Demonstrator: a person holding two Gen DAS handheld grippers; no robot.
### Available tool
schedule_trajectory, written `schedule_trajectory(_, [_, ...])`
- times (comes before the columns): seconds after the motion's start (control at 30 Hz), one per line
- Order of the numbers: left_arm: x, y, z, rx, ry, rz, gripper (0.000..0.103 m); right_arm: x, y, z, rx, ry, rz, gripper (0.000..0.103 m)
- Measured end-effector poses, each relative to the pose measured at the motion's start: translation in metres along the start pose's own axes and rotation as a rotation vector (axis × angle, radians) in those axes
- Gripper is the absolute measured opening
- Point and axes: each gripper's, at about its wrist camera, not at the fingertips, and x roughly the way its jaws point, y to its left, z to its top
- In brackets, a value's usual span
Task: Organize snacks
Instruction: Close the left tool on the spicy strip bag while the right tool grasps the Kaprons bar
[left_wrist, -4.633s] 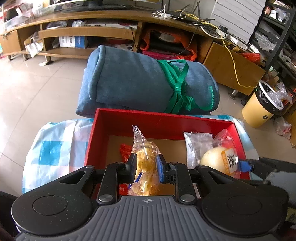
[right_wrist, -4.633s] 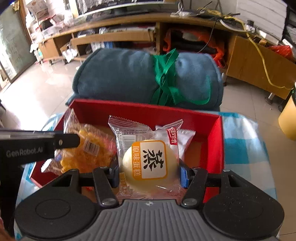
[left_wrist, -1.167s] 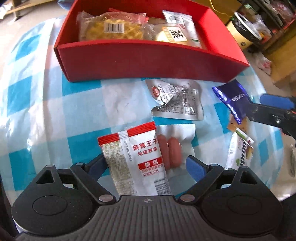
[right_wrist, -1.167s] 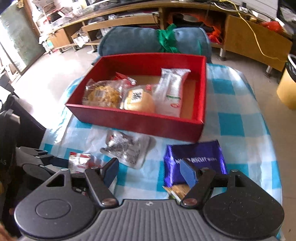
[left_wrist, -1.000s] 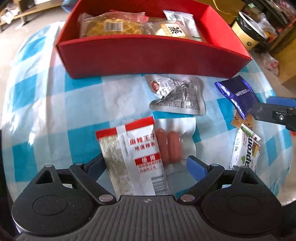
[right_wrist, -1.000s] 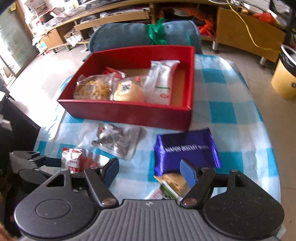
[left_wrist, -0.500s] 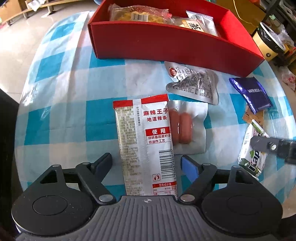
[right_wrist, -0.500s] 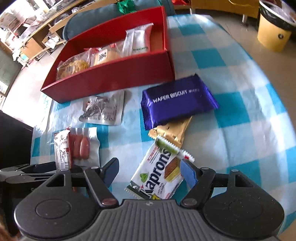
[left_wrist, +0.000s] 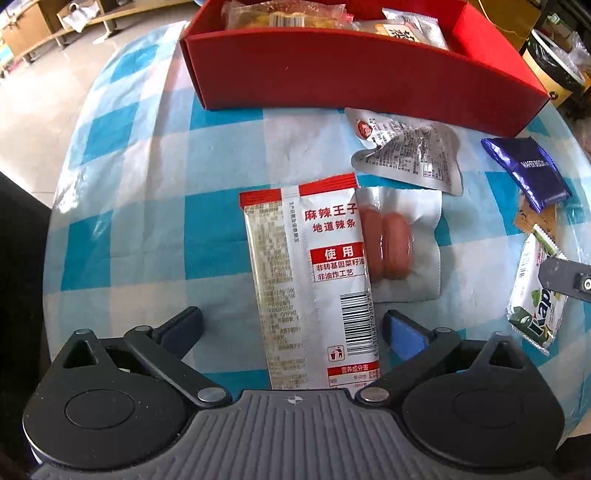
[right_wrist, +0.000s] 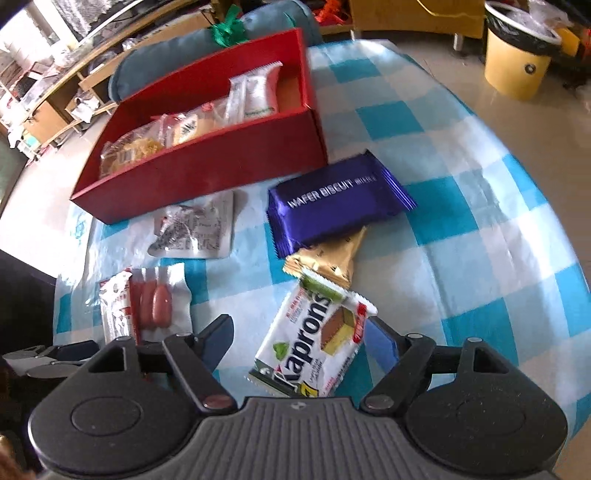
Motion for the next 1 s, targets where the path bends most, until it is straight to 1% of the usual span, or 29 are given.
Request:
schedule_trajectory(0.1, [-0.001, 0.001, 0.0, -0.014, 0.004, -0.004, 0.103, 0.008, -0.003, 0.0, 0.02, 0.026, 0.001, 0.073])
schedule_trajectory(0.2, [0.0, 0.0, 0.001, -0.016, 0.009, 0.004, 0.103, 0.018, -0.002, 0.0, 0.017, 0.036, -0.023, 0.073])
schedule_trajectory(0.27, [0.001, -0.001, 0.004, -0.019, 0.01, 0.004, 0.103, 0.023, -0.001, 0.0, 0.024, 0.04, -0.027, 0.08])
schedule_trajectory(0.3, [0.004, -0.003, 0.009, -0.019, 0.011, 0.004, 0.103, 0.024, 0.001, 0.0, 0.026, 0.04, -0.026, 0.082])
schedule_trajectory(0.33, [0.003, -0.003, 0.009, -0.021, 0.01, 0.004, 0.103, 0.025, 0.002, 0.0, 0.026, 0.039, -0.024, 0.088])
schedule_trajectory(0.37, [0.003, -0.002, 0.009, -0.021, 0.008, 0.004, 0.103, 0.026, 0.003, -0.001, 0.024, 0.039, -0.021, 0.097])
schedule_trajectory(0.4, [0.002, -0.001, 0.008, -0.019, 0.003, 0.005, 0.103, 0.03, 0.004, -0.002, 0.023, 0.052, -0.021, 0.1])
schedule_trajectory(0.47, [0.002, -0.002, 0.006, -0.014, -0.007, 0.011, 0.103, 0.034, 0.01, -0.002, -0.002, 0.064, -0.045, 0.1])
schedule_trajectory(0.53, [0.0, -0.003, 0.004, -0.023, -0.017, 0.013, 0.103, 0.037, 0.013, 0.0, 0.003, 0.073, -0.067, 0.1])
schedule_trajectory(0.67, [0.0, -0.004, 0.003, -0.02, -0.027, 0.018, 0.103, 0.038, 0.012, 0.001, 0.025, 0.065, -0.065, 0.1])
schedule_trajectory(0.73, [0.0, -0.005, 0.001, -0.019, -0.033, 0.017, 0.103, 0.037, 0.014, -0.001, -0.012, 0.066, -0.067, 0.1])
schedule_trajectory(0.8, [-0.002, -0.004, 0.002, -0.018, -0.033, 0.012, 0.103, 0.037, 0.021, -0.006, -0.072, 0.064, -0.093, 0.096])
schedule_trajectory(0.87, [-0.002, -0.005, 0.0, -0.004, -0.036, 0.014, 0.103, 0.036, 0.029, -0.014, -0.136, 0.061, -0.133, 0.086])
schedule_trajectory(0.9, [-0.002, -0.005, -0.001, -0.002, -0.043, 0.013, 0.103, 0.035, 0.031, -0.017, -0.159, 0.06, -0.142, 0.084])
schedule_trajectory(0.97, [-0.002, -0.004, -0.003, 0.008, -0.051, 0.011, 0.103, 0.032, 0.035, -0.023, -0.189, 0.051, -0.155, 0.072])
schedule_trajectory(1.0, [-0.002, -0.004, -0.003, 0.012, -0.046, 0.009, 0.103, 0.03, 0.034, -0.024, -0.191, 0.048, -0.155, 0.071])
